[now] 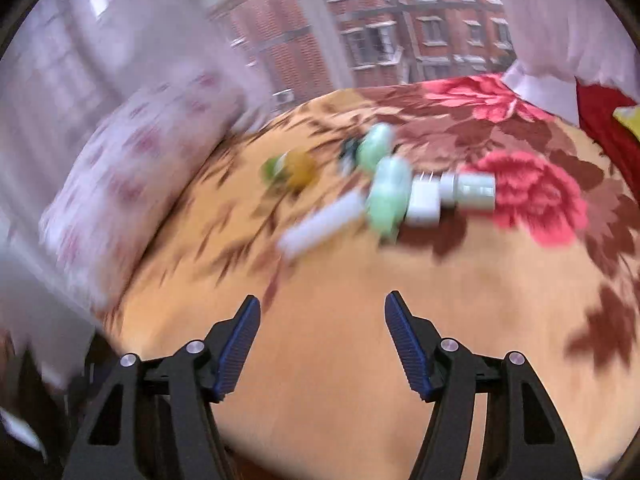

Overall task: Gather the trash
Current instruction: 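Raise both open tools back over the bed items, then grasp the green-capped lotion bottle with the right tool while the left tool grasps the white foam tube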

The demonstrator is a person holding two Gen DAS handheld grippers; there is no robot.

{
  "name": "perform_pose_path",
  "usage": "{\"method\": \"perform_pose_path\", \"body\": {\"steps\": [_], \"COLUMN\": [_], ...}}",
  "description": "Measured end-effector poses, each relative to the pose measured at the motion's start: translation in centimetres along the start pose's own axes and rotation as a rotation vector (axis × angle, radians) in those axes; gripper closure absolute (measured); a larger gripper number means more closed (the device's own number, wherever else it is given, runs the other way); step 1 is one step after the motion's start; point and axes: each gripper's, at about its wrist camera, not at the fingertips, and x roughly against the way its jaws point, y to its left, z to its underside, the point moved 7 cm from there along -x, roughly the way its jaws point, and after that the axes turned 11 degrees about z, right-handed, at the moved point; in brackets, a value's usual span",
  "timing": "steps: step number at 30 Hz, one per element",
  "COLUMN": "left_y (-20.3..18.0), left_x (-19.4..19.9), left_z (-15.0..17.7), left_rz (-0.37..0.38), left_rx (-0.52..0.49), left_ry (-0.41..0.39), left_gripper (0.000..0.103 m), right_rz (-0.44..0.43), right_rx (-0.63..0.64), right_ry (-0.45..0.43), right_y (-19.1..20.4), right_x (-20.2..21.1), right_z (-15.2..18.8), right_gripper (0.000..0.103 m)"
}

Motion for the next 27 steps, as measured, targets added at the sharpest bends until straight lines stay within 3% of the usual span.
{"method": "perform_pose_path", "body": {"steps": [3,6,10,13,16,20,23,25,27], "left_y": [-0.1,0.5,0.9,1.3,1.5,1.5,1.3,0.9,0.9], "left_x": [-0.9,-1.4,-1.8,-2.2,-2.8,-3.3,-3.5,-4.0,-5.0], "left_z": [-0.5,-1.0,-1.0,-0.8,-0.6,-1.0,-1.8,-2.8,-4.1], "left_rz": [0.039,0.031,0.057,0.069,0.080,0.078,0.078,0.089,0.076], "left_rx": [0.029,0.018,0.031,0.041,0.050,0.044,0.025,0.004,-0.022], "left_ry": [0.011,0.023,0.027,0.034,0.045,0.052,0.053,0.068,0.080], "left_gripper": [0.025,0.025,0.025,0.025,0.025,0.025,0.025,0.025,0.025], "right_rz": [0.007,0.063,0.062,0.103,0.115,0.199,0.262,0.246,0.186], "right_rx": [-0.084,-0.145,-0.224,-0.208,-0.206,-0.136,0.004,-0.004,-0.057], "right_ry": [0.046,0.099,0.216,0.231,0.290,0.289,0.269,0.269,0.216], "right_y": [-0.9,-2.0,-2.8,-2.4,-2.0,-1.3,-0.1,-0.3,-1.0], "right_x": [-4.9,-9.5,-14.8,-16.6,-19.1,-20.7,-20.6,-19.8,-17.9], "right_z": [-4.4,-7.2,-8.1,-8.4,-8.3,-8.6,-8.2,-8.2,-8.9], "right_gripper": [0.039,0.039,0.042,0.043,0.049,0.056,0.056,0.056,0.056]}}
